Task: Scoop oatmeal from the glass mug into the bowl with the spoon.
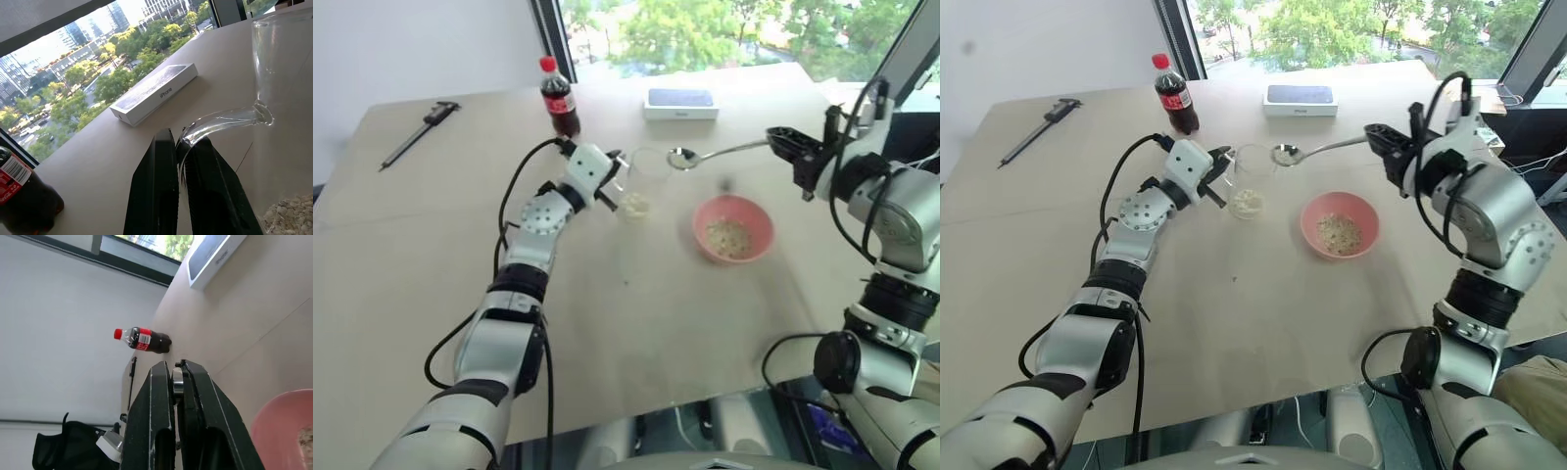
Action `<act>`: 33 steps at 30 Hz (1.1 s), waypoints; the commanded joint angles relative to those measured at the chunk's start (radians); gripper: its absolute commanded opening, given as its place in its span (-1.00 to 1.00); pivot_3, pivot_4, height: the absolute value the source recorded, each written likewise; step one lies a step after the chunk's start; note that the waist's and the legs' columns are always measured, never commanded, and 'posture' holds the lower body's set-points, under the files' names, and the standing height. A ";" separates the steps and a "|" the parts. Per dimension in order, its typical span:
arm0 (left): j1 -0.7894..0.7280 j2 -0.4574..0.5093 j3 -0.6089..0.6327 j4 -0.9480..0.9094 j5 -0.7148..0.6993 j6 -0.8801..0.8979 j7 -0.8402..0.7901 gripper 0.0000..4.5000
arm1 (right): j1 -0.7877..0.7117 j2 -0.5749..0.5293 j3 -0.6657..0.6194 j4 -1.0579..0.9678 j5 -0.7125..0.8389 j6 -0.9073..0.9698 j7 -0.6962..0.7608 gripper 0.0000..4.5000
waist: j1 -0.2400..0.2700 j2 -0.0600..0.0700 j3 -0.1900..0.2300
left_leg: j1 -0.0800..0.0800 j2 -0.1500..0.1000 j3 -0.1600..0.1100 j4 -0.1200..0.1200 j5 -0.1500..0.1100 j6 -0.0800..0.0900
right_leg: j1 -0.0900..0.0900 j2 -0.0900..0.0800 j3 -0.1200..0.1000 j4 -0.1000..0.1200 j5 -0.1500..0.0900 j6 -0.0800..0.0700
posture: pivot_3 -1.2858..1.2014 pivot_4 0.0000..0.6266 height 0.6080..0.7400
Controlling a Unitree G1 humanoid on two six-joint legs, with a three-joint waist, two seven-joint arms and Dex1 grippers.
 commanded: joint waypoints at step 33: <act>0.373 -0.119 0.174 -0.654 -0.249 0.329 0.163 -0.94 | 0.142 -0.866 0.472 -0.326 -0.976 -0.087 1.375 -1.00 | 0.036 -0.001 -0.001 | -0.001 0.001 0.007 0.013 -0.004 0.006 | 0.004 0.000 0.005 -0.009 0.005 0.007 | 0.03 -0.52 1.00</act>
